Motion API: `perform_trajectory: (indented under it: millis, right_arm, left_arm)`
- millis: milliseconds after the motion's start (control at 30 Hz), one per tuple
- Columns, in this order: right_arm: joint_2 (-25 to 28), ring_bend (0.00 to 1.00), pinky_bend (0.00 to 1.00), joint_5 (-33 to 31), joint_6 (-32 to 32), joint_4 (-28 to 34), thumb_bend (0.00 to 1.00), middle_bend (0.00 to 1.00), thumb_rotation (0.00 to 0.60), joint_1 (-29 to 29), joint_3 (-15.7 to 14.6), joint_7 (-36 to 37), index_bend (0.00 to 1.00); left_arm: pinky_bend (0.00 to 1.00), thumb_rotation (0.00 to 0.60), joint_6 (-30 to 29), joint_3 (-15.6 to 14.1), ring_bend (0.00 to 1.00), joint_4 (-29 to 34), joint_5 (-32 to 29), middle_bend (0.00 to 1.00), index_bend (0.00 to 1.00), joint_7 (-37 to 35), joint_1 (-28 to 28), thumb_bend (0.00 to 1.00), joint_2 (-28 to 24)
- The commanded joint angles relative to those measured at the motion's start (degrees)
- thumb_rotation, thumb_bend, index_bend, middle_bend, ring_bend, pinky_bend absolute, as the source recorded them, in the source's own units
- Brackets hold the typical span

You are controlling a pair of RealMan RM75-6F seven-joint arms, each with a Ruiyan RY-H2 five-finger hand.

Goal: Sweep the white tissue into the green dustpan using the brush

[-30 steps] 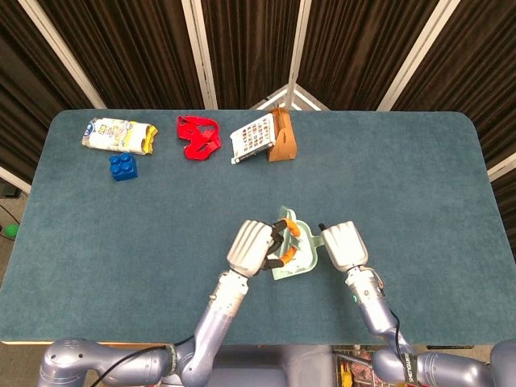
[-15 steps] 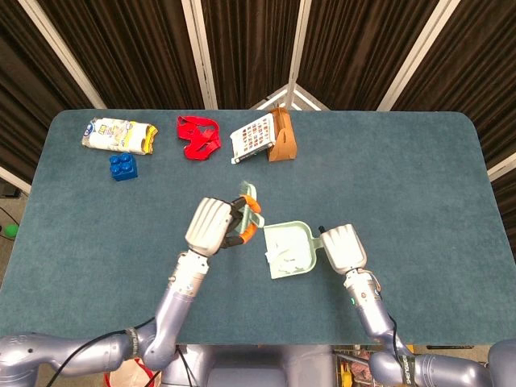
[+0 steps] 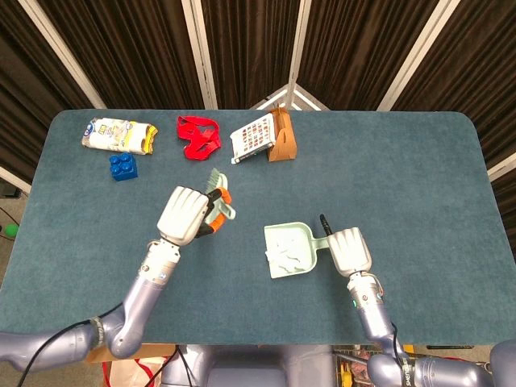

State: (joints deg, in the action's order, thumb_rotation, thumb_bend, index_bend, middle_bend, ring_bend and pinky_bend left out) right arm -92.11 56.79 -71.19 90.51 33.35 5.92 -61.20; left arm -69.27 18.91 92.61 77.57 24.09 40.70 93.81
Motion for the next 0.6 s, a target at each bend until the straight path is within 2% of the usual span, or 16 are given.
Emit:
perform_trajectory:
  millis: [33,233,367,433,467,500,567,600]
  right_arm:
    - [0.69,0.86,0.94,0.36,-0.32,0.05,0.51,0.93,0.6,-0.12,0.2,1.15,0.0]
    - [2.11,0.86,0.94,1.02,-0.63,0.52,0.51,0.93,0.6,-0.43,0.06,2.82,0.0]
    - [2.68,0.86,0.94,1.28,-0.94,1.02,0.51,0.93,0.6,-0.78,-0.31,3.62,0.0]
    - [2.75,0.86,0.94,1.23,-1.18,1.36,0.51,0.93,0.6,-1.05,-0.47,4.01,0.0]
    - [2.82,0.86,0.94,1.26,-1.28,1.55,0.51,0.93,0.6,-1.18,-0.63,4.16,0.0]
    - [2.88,0.86,0.94,1.29,-1.35,1.66,0.51,0.93,0.6,-1.27,-0.73,4.24,0.0]
    - [3.07,0.86,0.94,1.48,-1.58,2.01,0.51,0.93,0.6,-1.43,-0.94,4.37,0.0]
    - [3.13,0.86,0.94,1.64,-1.69,2.23,0.51,0.93,0.6,-1.38,-0.92,4.32,0.0]
  left_arm:
    - [1.0,0.6,3.9,-2.93,1.0,0.6,0.18,1.0,0.81,5.64,-0.03,0.64,-6.87]
    - [1.0,0.6,8.71,-5.37,1.0,2.8,-3.05,1.0,0.81,11.5,-0.17,0.64,-14.96]
    - [1.0,0.6,13.54,-9.64,1.0,3.35,-0.69,1.0,0.79,19.8,1.52,0.61,-20.8]
    - [1.0,0.6,15.64,-11.68,0.99,3.95,-0.08,0.98,0.67,23.32,2.2,0.48,-22.48]
    - [1.0,0.6,16.39,-12.69,0.96,4.38,-0.09,0.94,0.53,25.14,2.39,0.34,-22.88]
    - [0.99,0.6,16.71,-13.29,0.91,4.68,-0.35,0.86,0.38,26.53,2.45,0.19,-23.01]
    - [0.93,0.6,16.73,-14.0,0.81,5.58,-1.97,0.69,0.16,29.15,2.31,0.04,-22.85]
    - [0.86,0.6,16.26,-14.11,0.74,6.11,-3.04,0.55,0.07,30.56,2.15,0.01,-22.59]
